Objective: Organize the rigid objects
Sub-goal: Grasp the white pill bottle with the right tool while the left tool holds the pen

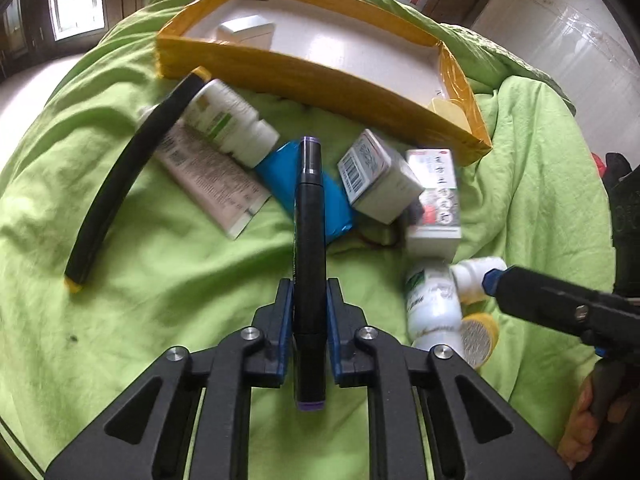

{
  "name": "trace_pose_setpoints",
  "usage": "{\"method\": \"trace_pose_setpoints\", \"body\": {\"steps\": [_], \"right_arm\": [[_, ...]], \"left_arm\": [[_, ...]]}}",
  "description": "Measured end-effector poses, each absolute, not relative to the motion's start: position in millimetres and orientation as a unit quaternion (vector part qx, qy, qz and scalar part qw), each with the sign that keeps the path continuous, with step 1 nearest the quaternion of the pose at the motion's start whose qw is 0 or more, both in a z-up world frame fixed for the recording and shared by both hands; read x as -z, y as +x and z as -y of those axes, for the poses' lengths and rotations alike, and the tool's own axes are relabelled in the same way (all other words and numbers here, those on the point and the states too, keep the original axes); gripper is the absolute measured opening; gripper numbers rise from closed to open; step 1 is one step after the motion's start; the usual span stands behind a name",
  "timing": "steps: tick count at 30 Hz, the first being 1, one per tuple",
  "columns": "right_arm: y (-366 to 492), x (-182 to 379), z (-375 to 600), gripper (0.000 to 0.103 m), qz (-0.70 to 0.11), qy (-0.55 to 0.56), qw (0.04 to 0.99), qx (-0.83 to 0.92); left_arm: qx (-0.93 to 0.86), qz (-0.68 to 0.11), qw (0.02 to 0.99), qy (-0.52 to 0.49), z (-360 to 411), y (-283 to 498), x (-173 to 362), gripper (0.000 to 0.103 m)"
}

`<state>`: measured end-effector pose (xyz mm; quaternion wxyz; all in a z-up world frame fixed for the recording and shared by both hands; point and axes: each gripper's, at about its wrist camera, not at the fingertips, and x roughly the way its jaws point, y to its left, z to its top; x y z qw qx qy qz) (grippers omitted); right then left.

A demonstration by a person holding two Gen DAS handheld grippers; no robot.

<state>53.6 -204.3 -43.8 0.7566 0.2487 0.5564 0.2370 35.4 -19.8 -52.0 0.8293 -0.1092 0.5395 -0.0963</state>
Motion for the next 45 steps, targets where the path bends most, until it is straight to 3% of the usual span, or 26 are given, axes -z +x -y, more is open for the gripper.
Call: {"method": "trace_pose_setpoints", "body": {"steps": [8,16,45], "right_arm": [[49,76,197,0.057,-0.606,0.276,0.709,-0.231],[51,91,200,0.035,-0.605,0.308,0.703,-0.214],[51,80,172,0.032,-0.604,0.194,0.737,-0.233]], "left_arm": [[0.087,-0.543,0.829,-0.101,20,32,54,0.013],[0.081,-0.536,0.831,-0.121,15,37,58,0.013],[0.087,-0.52,0.842,-0.113,20,37,55,0.013]]}}
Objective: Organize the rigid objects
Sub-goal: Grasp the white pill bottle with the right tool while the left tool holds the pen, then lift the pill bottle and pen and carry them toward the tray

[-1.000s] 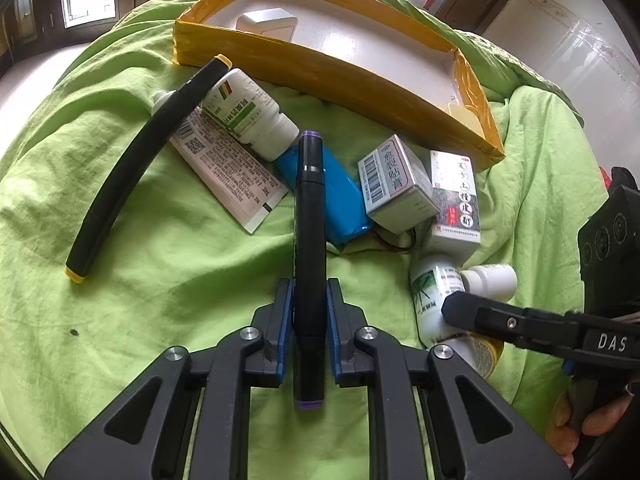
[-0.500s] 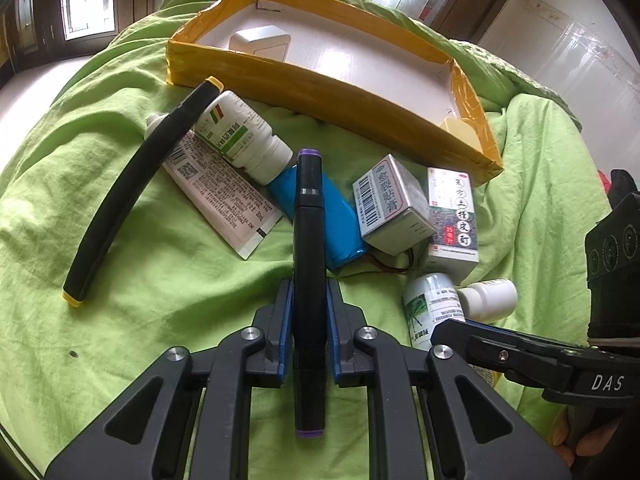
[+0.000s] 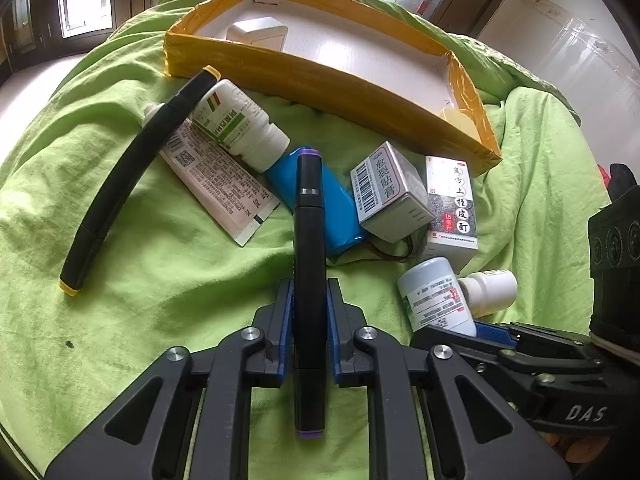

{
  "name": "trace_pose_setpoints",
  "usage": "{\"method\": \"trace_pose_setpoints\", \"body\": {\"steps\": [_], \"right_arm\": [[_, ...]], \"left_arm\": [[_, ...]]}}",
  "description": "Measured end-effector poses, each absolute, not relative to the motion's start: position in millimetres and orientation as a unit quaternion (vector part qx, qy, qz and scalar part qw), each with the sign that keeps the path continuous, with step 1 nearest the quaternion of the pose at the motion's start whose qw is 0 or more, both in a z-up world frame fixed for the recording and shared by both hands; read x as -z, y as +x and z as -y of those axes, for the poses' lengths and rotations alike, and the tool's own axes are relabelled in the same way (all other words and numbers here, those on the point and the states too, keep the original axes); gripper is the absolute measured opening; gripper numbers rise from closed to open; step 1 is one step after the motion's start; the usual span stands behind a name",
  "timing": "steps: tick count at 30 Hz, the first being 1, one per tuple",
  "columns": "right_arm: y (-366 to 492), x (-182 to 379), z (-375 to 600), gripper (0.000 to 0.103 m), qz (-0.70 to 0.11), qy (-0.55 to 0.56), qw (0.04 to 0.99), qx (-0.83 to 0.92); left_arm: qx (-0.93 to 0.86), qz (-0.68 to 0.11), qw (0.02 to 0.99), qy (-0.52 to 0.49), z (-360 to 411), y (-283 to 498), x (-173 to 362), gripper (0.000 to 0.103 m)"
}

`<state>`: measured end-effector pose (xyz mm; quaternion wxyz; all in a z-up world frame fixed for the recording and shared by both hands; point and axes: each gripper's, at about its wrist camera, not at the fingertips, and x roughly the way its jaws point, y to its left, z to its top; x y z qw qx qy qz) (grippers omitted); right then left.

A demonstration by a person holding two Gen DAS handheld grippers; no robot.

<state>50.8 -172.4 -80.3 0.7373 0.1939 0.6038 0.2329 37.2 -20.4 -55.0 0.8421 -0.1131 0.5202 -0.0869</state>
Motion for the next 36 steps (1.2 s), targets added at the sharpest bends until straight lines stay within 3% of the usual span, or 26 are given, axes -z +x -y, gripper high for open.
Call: {"method": "trace_pose_setpoints", "body": {"steps": [19,36], "right_arm": [[48,77,180,0.032,-0.6,0.202,0.735,-0.241],[46,46,192,0.032,-0.53,0.225,0.778,-0.249]], "left_arm": [[0.086,-0.518,0.843,-0.118,19,36,55,0.013],[0.094,-0.503,0.85,-0.126,16,31,44,0.013]]}}
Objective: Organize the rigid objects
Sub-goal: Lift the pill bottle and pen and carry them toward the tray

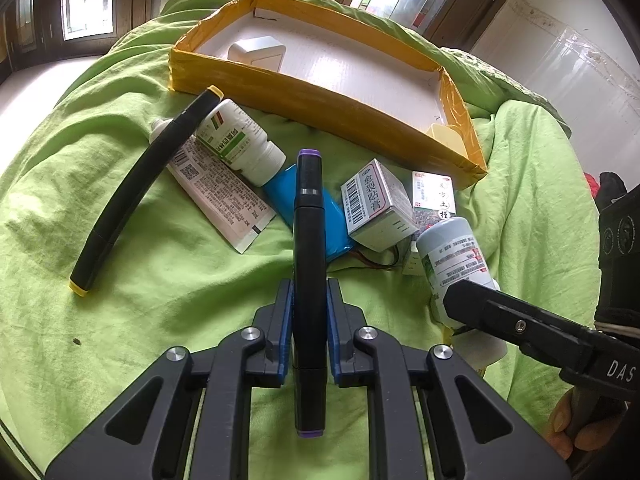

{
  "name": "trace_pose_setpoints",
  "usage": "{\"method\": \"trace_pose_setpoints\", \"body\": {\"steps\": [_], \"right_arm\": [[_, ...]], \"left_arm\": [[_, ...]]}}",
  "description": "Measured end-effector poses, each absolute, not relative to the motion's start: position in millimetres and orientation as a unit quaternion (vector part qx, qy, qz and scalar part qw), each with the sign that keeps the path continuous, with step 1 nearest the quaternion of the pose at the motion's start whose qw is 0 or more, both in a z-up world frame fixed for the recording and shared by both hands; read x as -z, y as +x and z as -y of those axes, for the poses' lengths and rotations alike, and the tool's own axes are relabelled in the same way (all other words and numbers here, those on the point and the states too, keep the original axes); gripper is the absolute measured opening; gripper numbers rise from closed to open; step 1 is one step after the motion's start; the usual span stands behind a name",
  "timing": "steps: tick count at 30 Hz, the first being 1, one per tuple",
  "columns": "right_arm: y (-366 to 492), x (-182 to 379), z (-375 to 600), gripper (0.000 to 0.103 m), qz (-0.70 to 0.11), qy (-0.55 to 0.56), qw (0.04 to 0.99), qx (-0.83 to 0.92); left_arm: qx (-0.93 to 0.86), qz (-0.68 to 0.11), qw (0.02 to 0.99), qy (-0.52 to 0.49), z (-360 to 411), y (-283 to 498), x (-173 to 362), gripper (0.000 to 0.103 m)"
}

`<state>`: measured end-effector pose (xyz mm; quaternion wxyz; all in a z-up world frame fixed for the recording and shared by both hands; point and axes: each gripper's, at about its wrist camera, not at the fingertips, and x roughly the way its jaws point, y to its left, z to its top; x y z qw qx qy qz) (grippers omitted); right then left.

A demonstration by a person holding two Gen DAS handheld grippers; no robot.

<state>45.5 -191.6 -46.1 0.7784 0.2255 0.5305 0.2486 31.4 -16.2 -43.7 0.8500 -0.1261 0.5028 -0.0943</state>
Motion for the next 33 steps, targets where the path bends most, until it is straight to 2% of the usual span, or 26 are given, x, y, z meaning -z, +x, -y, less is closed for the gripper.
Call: {"method": "trace_pose_setpoints", "body": {"steps": [33], "right_arm": [[51.3,38.4,197.3,0.032,-0.513,0.218,0.797,-0.233]], "left_arm": [[0.119,-0.485,0.856,-0.133,19.3,30.4,35.5,0.013]]}}
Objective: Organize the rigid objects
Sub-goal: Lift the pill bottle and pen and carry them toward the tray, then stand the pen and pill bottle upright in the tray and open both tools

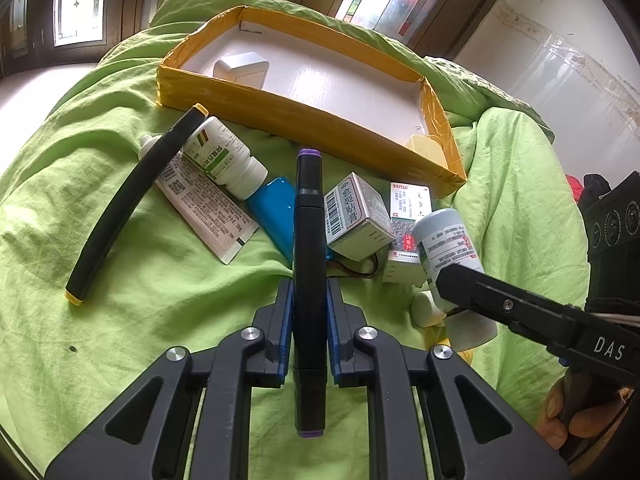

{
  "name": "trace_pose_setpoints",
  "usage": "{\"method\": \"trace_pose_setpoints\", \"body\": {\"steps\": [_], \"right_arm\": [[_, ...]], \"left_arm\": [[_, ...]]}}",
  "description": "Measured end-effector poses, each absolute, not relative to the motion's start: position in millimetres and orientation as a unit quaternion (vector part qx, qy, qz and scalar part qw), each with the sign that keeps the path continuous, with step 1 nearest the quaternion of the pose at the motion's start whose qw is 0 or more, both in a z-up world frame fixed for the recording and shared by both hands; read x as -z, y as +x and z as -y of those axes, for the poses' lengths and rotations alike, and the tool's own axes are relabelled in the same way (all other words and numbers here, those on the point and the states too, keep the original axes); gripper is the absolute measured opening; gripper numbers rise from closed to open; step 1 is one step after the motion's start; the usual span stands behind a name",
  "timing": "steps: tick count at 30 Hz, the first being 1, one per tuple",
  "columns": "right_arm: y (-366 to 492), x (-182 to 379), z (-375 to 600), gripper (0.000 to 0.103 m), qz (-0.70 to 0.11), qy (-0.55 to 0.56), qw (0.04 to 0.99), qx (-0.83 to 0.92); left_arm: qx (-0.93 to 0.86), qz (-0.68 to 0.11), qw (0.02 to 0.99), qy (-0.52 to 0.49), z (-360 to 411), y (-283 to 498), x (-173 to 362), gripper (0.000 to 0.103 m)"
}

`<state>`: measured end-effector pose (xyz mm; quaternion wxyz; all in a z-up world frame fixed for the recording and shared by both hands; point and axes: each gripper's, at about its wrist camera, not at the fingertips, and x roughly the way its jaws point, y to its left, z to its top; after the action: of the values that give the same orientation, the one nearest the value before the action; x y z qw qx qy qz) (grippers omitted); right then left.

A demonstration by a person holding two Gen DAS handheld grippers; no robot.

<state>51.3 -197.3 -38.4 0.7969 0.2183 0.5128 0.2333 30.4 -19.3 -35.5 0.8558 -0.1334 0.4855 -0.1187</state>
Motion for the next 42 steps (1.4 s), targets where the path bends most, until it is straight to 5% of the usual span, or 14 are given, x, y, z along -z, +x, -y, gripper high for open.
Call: {"method": "trace_pose_setpoints", "body": {"steps": [23,42], "right_arm": [[118,-18,253,0.032,-0.43,0.31,0.831,-0.17],[171,24,249,0.032,-0.467,0.316,0.809,-0.165]], "left_arm": [[0.154,-0.459,0.863,-0.144,42,100,-15,0.013],[0.144,-0.466,0.861,-0.143,56,185,-4,0.013]]}}
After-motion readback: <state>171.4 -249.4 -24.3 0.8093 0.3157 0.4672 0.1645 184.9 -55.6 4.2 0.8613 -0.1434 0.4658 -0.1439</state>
